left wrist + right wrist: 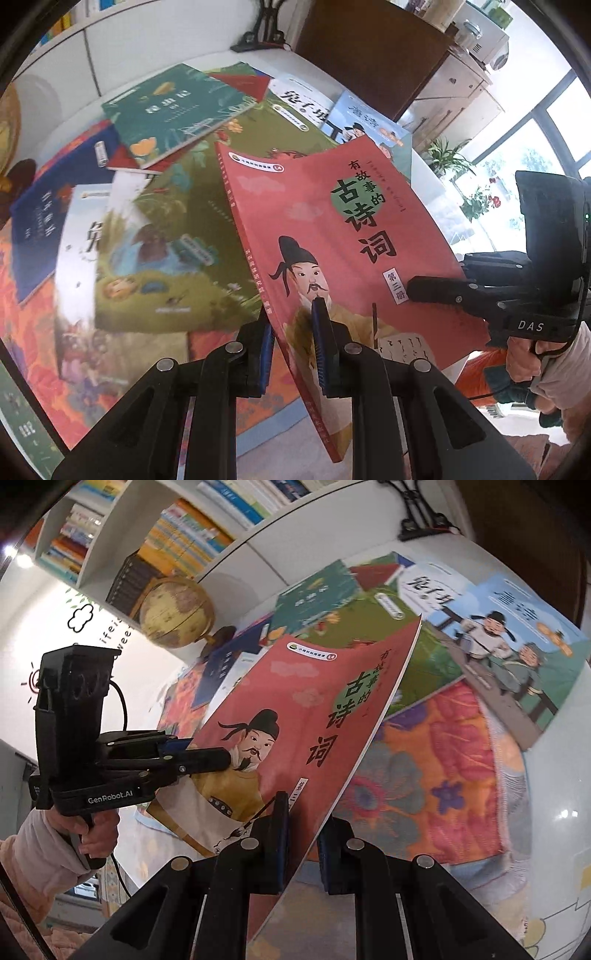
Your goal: Organize books
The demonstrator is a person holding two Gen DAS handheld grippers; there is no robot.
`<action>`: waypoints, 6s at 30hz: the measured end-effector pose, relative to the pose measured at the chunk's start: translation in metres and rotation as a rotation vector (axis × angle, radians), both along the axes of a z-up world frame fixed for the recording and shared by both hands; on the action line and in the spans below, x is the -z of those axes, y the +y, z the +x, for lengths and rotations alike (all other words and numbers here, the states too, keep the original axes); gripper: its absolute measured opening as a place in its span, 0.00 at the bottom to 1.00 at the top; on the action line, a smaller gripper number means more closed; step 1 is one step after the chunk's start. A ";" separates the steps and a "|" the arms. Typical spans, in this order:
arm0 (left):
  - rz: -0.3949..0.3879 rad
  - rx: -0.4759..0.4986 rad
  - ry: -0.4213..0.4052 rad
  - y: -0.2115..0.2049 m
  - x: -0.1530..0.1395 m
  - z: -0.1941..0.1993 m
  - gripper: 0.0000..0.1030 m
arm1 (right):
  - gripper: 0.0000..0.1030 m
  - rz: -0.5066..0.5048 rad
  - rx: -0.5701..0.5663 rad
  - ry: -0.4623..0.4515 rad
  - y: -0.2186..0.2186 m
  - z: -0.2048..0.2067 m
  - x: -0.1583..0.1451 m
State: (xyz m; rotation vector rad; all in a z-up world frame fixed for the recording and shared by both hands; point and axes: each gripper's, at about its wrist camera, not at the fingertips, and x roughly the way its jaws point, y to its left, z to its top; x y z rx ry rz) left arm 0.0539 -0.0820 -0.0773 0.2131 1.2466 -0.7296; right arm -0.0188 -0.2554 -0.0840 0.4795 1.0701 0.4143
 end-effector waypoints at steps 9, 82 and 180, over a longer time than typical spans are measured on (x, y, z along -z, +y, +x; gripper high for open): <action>-0.017 -0.061 -0.031 0.045 -0.016 -0.001 0.15 | 0.13 -0.014 -0.055 -0.027 0.041 0.012 -0.018; -0.077 -0.660 0.067 0.489 0.039 0.004 0.16 | 0.15 -0.170 -0.439 0.047 0.479 0.099 0.024; 0.098 -0.094 0.023 -0.016 0.063 0.167 0.39 | 0.53 -0.006 0.446 0.283 -0.019 0.084 0.066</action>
